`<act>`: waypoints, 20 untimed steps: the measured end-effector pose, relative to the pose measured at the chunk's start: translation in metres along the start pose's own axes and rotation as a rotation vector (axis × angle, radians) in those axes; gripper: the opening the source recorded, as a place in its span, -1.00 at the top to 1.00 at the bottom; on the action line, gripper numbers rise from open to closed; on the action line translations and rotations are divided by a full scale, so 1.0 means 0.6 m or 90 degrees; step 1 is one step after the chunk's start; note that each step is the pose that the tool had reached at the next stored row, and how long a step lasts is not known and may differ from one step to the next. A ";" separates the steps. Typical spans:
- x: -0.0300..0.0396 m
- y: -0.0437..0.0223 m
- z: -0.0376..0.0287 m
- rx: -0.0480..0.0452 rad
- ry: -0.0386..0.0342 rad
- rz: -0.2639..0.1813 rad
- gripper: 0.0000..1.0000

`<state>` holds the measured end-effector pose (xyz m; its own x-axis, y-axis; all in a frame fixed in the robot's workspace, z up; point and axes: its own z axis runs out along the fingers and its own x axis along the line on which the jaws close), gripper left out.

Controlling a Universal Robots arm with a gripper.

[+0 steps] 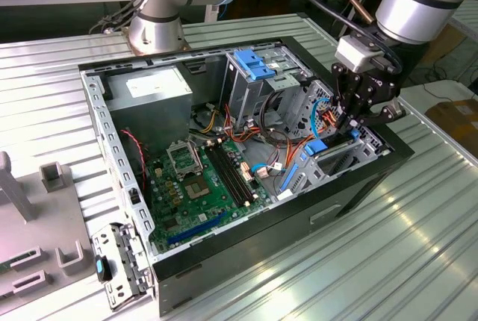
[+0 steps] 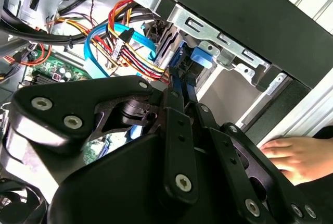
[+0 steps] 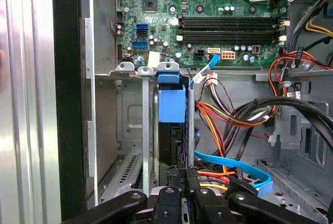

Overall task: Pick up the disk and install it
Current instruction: 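Insert the first disk wire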

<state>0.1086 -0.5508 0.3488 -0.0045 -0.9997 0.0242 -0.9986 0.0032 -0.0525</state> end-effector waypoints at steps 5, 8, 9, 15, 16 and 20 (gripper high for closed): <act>0.000 0.000 0.000 0.0006 -0.0006 -0.007 0.68; 0.001 0.000 0.000 0.0007 -0.0007 -0.010 0.68; 0.001 0.000 0.000 0.0007 -0.0006 -0.010 0.68; 0.000 0.000 0.003 0.0007 -0.0009 -0.010 0.68; 0.000 0.000 0.003 0.0007 -0.0010 -0.010 0.68; 0.000 0.000 0.005 0.0007 -0.0043 -0.010 0.68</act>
<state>0.1085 -0.5511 0.3455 0.0119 -0.9998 0.0183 -0.9985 -0.0129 -0.0532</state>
